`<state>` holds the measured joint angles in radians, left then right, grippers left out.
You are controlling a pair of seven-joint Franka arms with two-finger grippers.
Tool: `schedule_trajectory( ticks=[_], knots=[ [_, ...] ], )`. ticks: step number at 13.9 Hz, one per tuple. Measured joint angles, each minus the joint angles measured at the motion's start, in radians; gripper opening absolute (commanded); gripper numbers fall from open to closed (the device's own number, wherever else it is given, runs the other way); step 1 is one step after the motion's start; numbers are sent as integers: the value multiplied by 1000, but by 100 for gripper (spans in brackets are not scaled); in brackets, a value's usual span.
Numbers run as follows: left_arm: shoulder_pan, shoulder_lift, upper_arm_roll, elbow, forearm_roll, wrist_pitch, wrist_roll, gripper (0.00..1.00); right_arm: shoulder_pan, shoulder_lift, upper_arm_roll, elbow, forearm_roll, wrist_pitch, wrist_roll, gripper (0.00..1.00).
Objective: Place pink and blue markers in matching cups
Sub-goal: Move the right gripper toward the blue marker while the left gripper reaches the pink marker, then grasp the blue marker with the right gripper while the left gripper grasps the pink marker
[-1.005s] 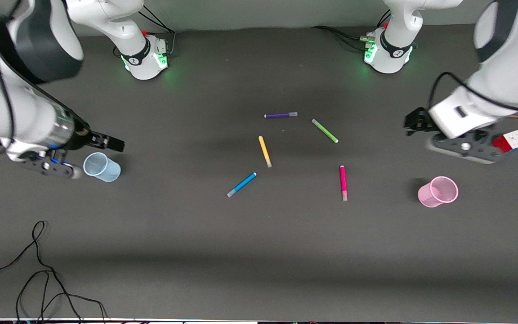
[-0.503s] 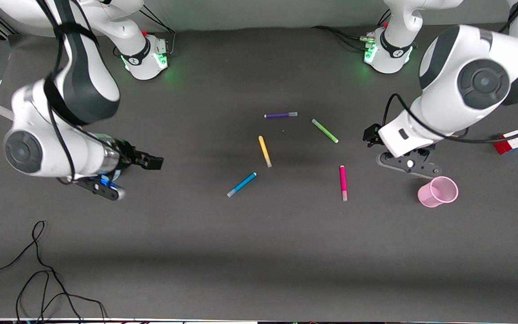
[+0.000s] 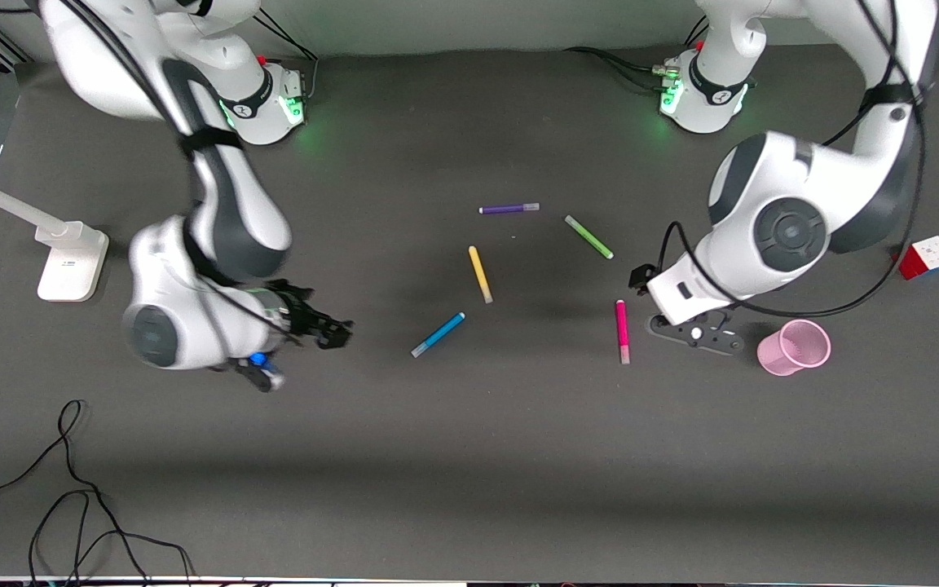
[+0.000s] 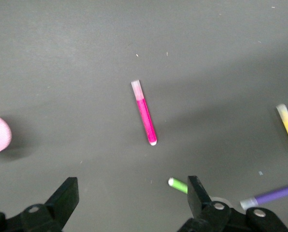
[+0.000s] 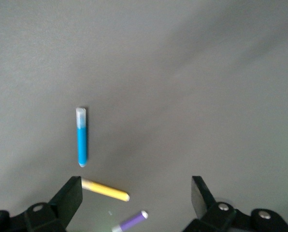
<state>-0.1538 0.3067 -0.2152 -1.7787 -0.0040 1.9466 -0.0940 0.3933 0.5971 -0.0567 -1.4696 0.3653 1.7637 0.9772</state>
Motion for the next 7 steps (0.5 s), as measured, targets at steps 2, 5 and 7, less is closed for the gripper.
schedule_trajectory(
  ticks=[2,5,7],
  knots=[
    [-14,41,0,-47,39,76,-40,100,44,68,0,1,0,93,83,99],
    [-40,131,0,-86,105,189,-156,100,80,142,0,4,0,224,201,98],
    [-52,187,0,-103,131,250,-215,100,94,175,0,6,0,297,269,98]
  ],
)
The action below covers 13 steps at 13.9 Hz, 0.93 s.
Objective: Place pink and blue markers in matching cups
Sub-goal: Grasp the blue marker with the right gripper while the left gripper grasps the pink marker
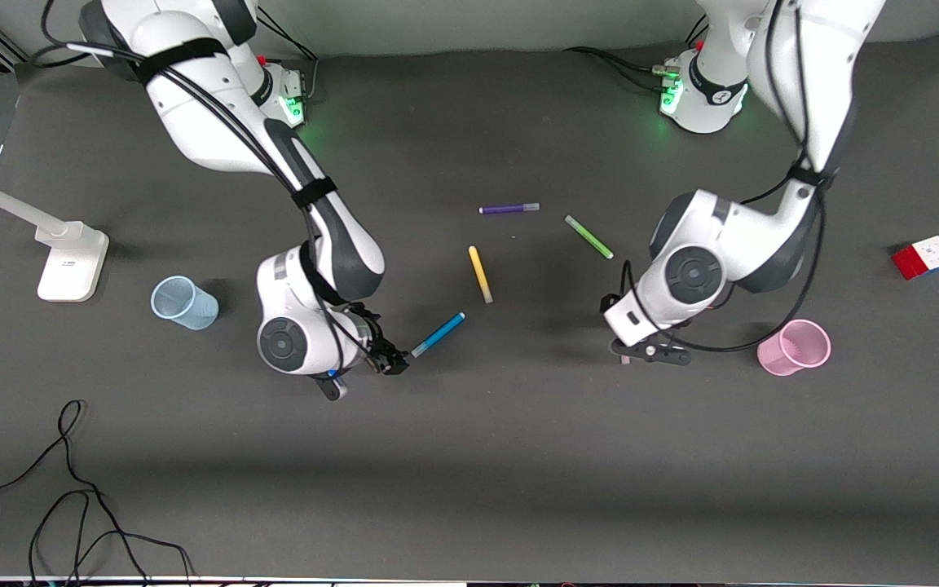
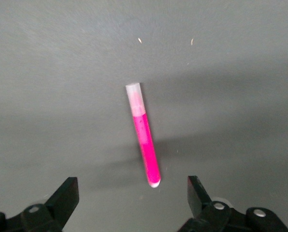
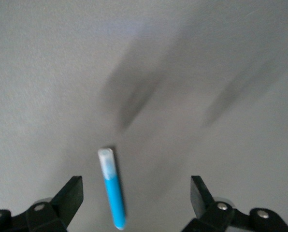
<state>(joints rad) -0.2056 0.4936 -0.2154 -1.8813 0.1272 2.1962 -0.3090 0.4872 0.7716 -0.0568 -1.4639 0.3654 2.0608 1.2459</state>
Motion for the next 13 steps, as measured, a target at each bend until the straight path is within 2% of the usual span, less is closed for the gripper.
schedule_trajectory(
  ticks=[2,6,7,9,13],
  knots=[
    [-2,37,0,-20,9,49,-18,99,9,29,0,10,0,63,65,96],
    [-2,65,3,-63,11,107,-23,98,52,103,-1,94,-13,83,166,91],
    [-2,65,3,-72,11,110,-23,96,62,122,-1,111,-23,85,188,90],
    [-2,65,3,-80,11,112,-23,86,76,150,-1,132,-34,97,208,84],
    [-2,65,3,-83,12,114,-24,64,87,164,-2,149,-41,101,218,51]
  ],
)
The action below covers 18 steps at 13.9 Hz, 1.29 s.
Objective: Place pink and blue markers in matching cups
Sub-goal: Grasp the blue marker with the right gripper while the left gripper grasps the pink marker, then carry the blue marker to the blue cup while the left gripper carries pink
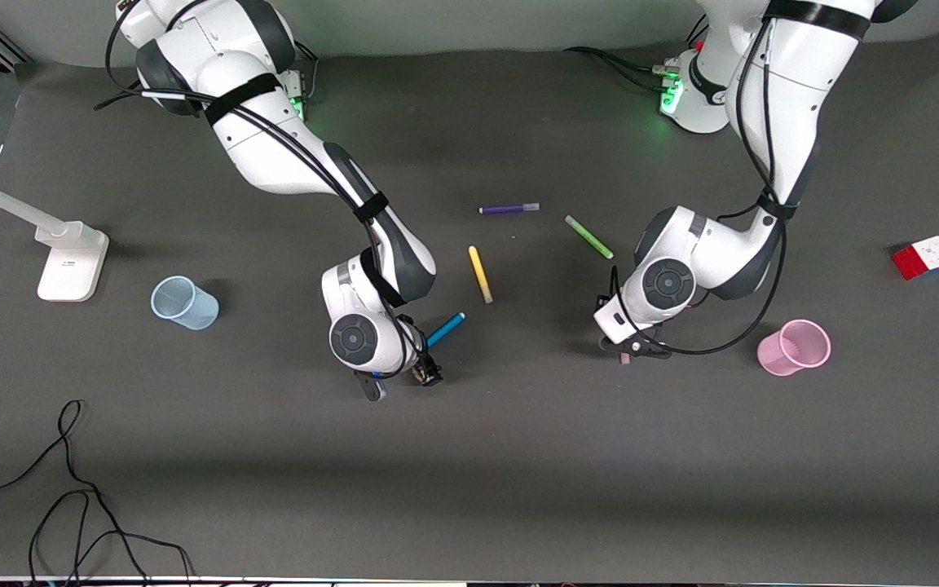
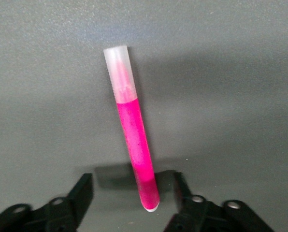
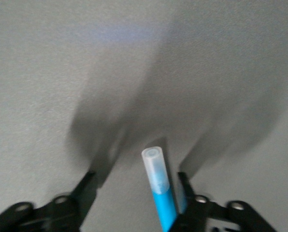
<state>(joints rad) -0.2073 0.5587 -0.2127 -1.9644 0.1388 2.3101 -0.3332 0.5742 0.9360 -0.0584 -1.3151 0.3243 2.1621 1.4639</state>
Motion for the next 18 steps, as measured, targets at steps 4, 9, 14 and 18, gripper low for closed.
schedule_trajectory(
  ticks=[4,9,14,18],
  knots=[
    [0,1,1,-1,0,2,-13,37,0,0,-1,7,-9,0,7,29],
    [1,1,-1,0,-2,20,-27,2,-1,-2,-13,11,-23,-1,8,0],
    [5,1,3,6,-2,20,-33,0,-6,-42,-72,33,-43,-69,7,0],
    [46,-37,7,85,-18,-74,-33,0,-9,-162,-146,48,-53,-264,-78,0]
  ],
)
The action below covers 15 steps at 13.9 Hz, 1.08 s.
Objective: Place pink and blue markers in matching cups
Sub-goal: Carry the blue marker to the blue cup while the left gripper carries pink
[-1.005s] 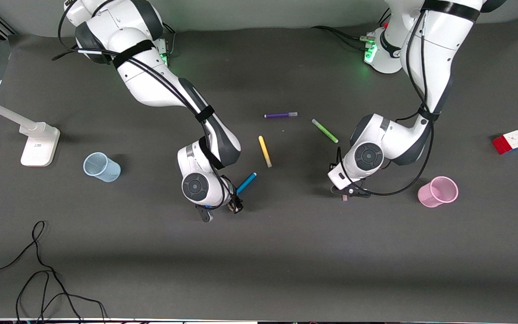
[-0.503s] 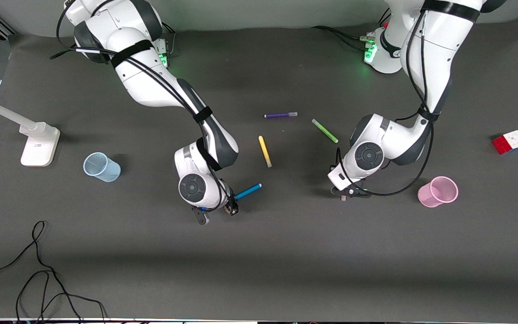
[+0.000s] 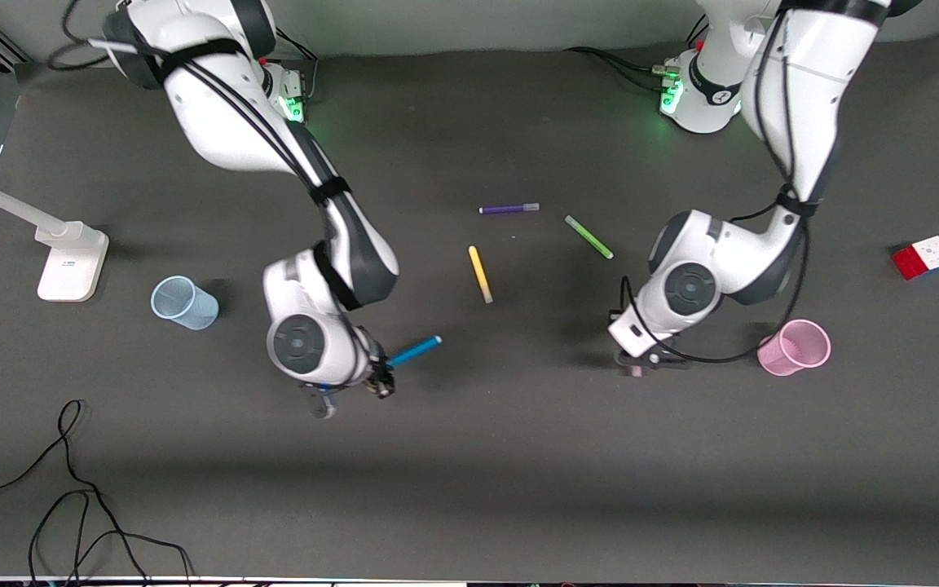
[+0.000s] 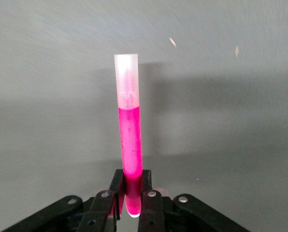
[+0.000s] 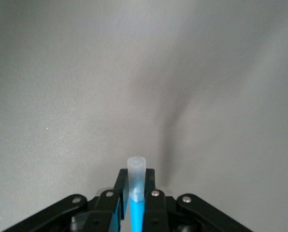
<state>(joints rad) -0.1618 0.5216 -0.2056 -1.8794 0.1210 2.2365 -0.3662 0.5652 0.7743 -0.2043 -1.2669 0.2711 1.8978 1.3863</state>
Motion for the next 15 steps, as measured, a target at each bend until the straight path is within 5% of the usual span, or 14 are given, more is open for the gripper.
schedule_trajectory(
  ticks=[7,15],
  knots=[
    [97,-97,1,308,-68,-455,4,0,-8,-213,-187,-51,-44,-336,-394,0],
    [359,-155,11,421,-89,-751,365,0,-13,-380,-407,-187,-233,-404,-863,0]
  ],
)
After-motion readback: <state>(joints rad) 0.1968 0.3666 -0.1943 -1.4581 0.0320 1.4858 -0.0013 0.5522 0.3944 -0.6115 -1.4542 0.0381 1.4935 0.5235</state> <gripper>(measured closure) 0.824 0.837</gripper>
